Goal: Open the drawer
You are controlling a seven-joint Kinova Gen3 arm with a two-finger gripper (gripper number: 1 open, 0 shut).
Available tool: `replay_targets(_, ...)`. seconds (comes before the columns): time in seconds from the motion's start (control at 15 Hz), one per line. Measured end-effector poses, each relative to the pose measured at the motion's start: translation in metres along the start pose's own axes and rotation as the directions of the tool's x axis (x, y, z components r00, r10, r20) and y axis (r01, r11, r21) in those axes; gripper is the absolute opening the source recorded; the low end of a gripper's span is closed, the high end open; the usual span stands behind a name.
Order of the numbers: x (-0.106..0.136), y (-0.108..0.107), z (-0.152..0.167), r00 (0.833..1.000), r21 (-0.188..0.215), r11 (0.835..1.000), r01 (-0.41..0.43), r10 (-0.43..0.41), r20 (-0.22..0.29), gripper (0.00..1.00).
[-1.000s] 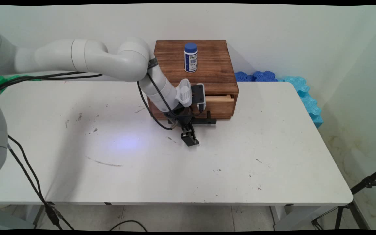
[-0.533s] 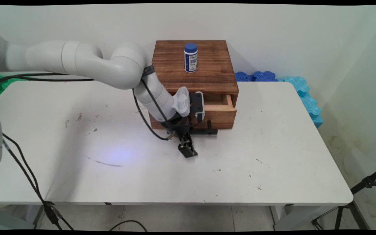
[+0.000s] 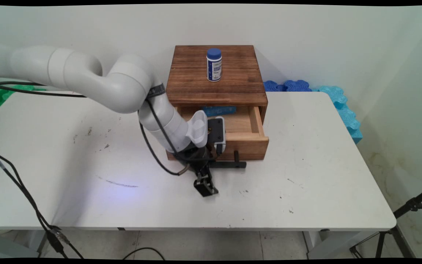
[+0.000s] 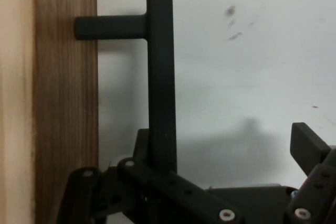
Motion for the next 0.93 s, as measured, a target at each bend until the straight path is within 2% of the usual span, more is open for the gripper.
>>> replay_targets(0.4, -0.004, 0.034, -0.012, 1.0, -0.032, 0.999, -0.011, 0.011, -0.007, 1.0)
replay_targets(0.93, -0.01, 0.07, -0.025, 1.0, -0.065, 0.998, -0.022, 0.021, -0.018, 1.0)
